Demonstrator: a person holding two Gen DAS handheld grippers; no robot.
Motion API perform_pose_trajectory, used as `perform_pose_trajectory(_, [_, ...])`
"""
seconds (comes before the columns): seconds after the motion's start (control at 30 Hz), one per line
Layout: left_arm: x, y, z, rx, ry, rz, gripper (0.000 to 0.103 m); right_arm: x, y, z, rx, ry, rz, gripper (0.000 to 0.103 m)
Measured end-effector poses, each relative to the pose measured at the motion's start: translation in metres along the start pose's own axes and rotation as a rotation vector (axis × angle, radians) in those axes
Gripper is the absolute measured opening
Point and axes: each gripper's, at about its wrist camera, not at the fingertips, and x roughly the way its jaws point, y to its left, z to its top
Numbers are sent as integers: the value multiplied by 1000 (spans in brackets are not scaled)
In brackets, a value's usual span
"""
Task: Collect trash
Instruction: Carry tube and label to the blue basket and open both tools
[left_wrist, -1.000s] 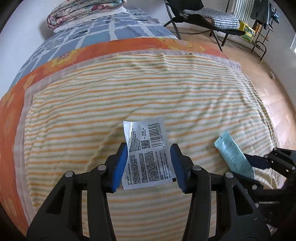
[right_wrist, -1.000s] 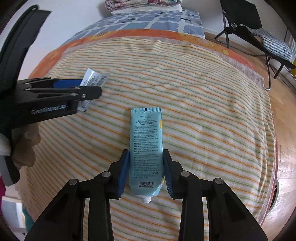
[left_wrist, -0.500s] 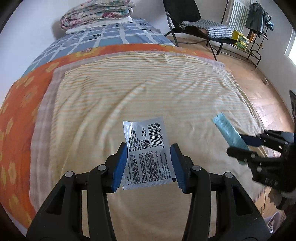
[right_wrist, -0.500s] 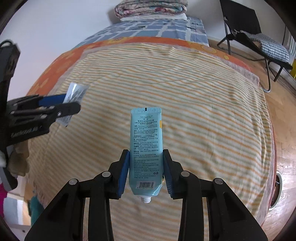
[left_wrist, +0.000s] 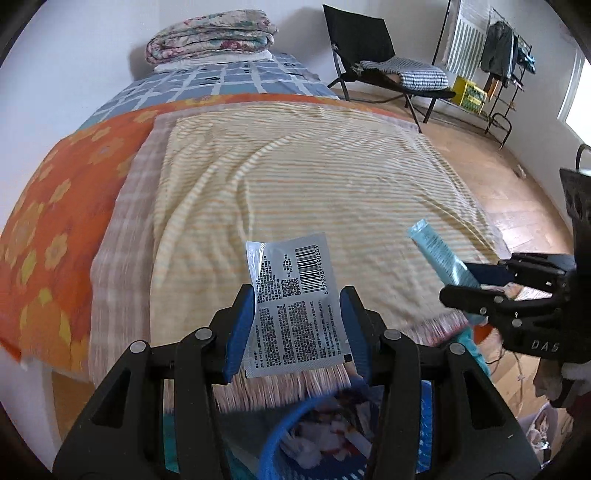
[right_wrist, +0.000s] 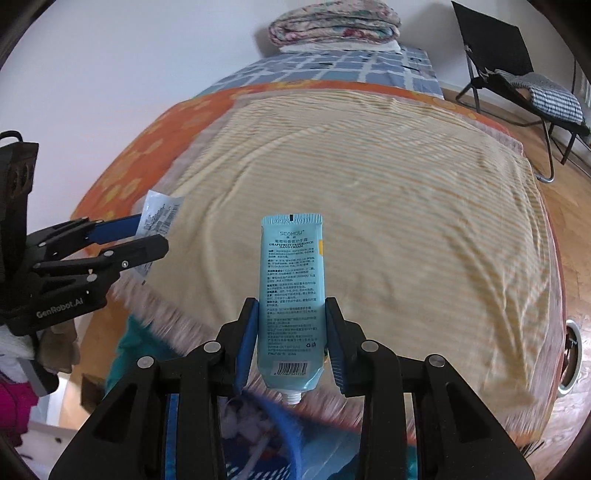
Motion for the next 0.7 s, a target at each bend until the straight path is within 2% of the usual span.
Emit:
perform_pose_trajectory(0.13, [-19, -8, -25, 22, -4, 23, 48, -15, 16, -26, -6, 8, 31, 33])
perform_pose_trajectory(0.33, [-34, -17, -58, 18, 8, 18, 48, -30, 37, -62, -12, 12, 51, 33])
perform_pose_trajectory(0.7, [-35, -27, -108, -50, 54, -15, 48, -36, 51, -112, 22, 55, 78, 33])
